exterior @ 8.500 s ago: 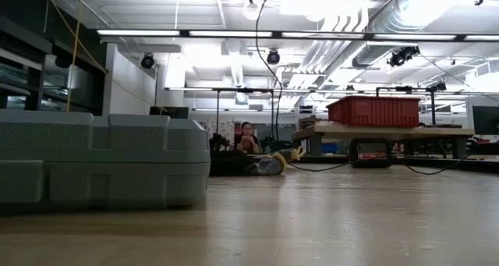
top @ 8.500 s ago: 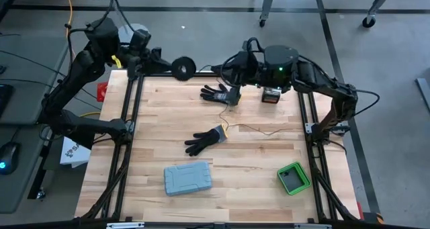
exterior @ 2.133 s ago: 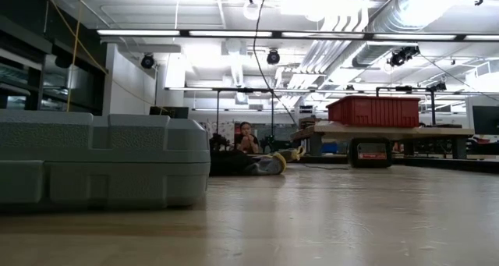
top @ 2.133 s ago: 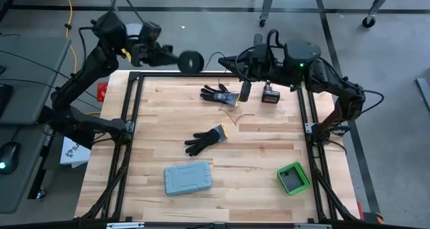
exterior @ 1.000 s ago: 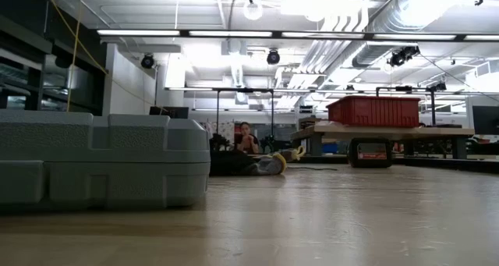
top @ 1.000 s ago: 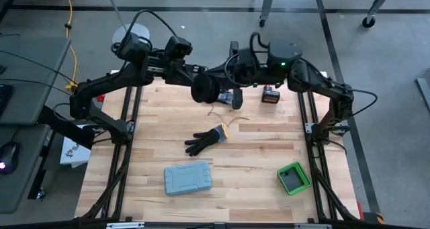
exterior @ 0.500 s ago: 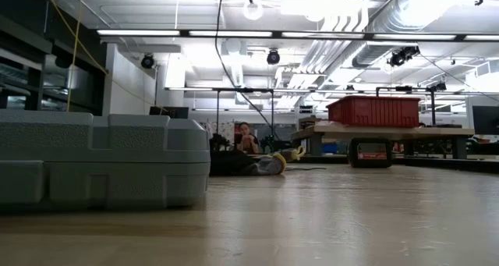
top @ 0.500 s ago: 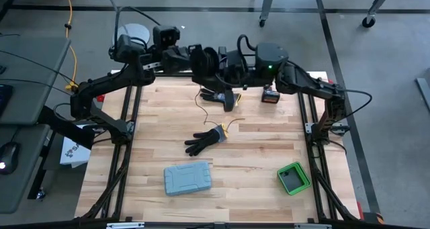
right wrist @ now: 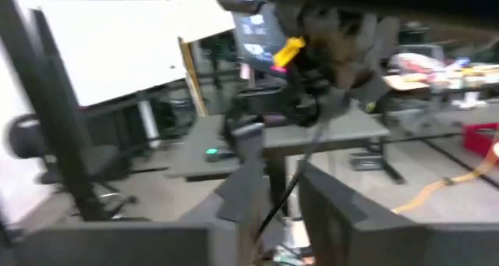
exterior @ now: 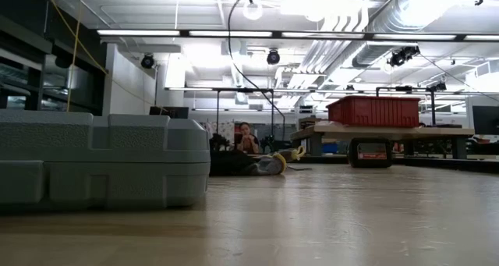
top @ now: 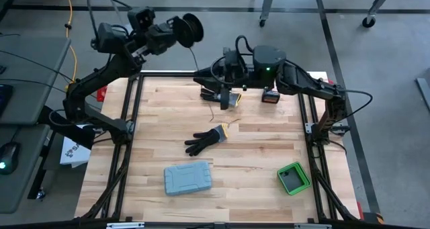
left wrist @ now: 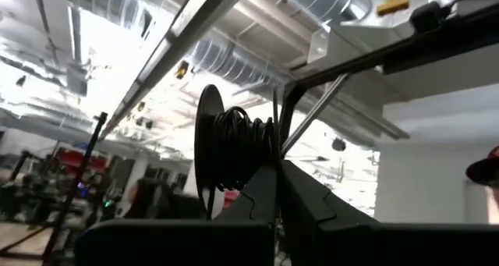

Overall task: Coil cords
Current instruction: Coil the black wire cable onto the black spool

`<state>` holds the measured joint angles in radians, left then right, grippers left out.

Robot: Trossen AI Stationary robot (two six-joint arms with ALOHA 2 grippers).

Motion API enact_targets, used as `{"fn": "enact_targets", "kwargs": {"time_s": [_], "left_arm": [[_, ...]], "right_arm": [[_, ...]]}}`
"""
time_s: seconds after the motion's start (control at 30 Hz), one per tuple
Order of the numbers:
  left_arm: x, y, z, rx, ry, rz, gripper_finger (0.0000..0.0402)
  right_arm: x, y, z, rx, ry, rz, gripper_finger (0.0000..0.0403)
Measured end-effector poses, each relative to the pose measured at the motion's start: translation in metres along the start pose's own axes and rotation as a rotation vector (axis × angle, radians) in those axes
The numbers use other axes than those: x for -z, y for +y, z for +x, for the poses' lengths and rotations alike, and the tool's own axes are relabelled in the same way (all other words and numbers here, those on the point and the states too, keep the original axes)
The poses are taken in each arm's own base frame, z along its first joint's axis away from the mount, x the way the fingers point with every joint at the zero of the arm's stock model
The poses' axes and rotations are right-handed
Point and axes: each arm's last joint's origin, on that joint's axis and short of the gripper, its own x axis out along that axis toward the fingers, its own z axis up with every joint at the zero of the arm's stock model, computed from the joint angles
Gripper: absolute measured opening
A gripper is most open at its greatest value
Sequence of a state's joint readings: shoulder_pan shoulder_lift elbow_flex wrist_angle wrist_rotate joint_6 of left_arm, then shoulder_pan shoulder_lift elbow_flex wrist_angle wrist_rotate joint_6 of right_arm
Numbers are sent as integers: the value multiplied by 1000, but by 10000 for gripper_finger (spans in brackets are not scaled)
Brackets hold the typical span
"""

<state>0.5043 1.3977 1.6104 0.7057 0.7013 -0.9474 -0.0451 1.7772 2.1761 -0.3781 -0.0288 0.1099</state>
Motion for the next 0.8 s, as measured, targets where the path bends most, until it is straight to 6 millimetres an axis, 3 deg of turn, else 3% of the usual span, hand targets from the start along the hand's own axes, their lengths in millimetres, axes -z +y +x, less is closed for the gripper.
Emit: {"fn": "enact_targets", "kwargs": {"time_s": [0.13, 0.23, 0.8], "left_arm": [[-2, 2, -3, -15, 3, 41, 0], [-4, 1, -4, -14, -7, 59, 0], [-10, -4, -6, -37, -48, 130, 0]], "right_arm": [[1, -4, 0, 122, 5, -37, 150], [7, -6, 6, 175, 24, -72, 178], [28, -21, 21, 281, 127, -138, 186]]}}
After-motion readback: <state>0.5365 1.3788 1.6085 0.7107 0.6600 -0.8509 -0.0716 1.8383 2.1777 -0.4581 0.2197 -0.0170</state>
